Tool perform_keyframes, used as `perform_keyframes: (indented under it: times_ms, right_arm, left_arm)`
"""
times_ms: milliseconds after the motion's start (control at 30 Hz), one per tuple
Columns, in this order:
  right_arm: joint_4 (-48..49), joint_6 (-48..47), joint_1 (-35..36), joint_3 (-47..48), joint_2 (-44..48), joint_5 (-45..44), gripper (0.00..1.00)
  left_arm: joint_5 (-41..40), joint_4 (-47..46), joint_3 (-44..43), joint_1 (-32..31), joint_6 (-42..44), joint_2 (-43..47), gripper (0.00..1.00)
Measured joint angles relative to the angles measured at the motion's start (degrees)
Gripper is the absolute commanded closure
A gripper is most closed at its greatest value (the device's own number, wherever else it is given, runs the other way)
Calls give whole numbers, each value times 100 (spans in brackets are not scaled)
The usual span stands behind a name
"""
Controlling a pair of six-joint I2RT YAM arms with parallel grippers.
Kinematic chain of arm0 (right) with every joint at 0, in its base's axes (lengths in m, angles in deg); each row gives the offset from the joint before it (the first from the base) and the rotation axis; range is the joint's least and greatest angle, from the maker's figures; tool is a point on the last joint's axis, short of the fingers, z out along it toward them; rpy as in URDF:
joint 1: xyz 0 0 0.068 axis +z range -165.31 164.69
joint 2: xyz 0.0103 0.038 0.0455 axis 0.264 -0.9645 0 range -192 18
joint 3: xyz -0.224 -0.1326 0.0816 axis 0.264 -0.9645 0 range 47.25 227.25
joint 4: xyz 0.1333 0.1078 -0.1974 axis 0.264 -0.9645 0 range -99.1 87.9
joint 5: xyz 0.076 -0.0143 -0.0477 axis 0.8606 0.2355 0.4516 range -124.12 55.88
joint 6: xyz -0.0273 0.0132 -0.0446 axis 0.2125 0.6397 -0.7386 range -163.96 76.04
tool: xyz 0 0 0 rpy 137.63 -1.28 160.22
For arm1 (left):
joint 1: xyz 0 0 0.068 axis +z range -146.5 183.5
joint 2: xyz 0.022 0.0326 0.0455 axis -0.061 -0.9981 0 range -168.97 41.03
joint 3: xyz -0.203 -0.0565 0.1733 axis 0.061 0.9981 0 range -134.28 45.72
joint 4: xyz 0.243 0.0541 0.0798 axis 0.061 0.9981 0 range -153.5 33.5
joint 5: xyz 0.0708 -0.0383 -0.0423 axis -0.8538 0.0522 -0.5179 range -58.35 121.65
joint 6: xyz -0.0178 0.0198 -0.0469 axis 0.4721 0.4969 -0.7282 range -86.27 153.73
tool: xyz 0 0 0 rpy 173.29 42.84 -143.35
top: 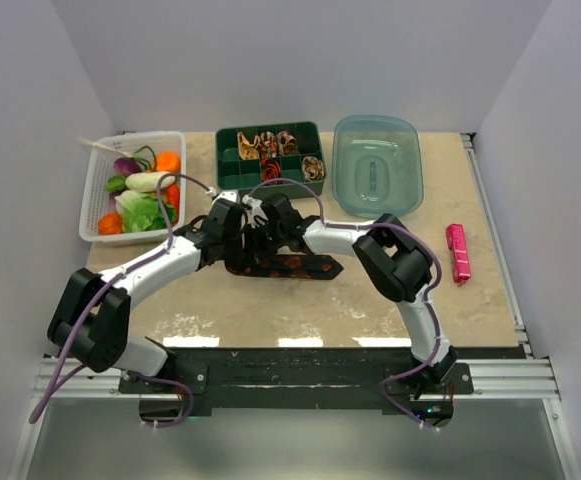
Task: Roll the ties
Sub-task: Roll the tie at the center of the board.
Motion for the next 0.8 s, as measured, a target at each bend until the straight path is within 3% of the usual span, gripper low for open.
perform_keyframes:
  times_ms: [800]
  right_arm:
    - [219,35,-719,-529,564,208,100]
  left_arm:
    - [-1401,1187,-459,-273,33,-372,98]
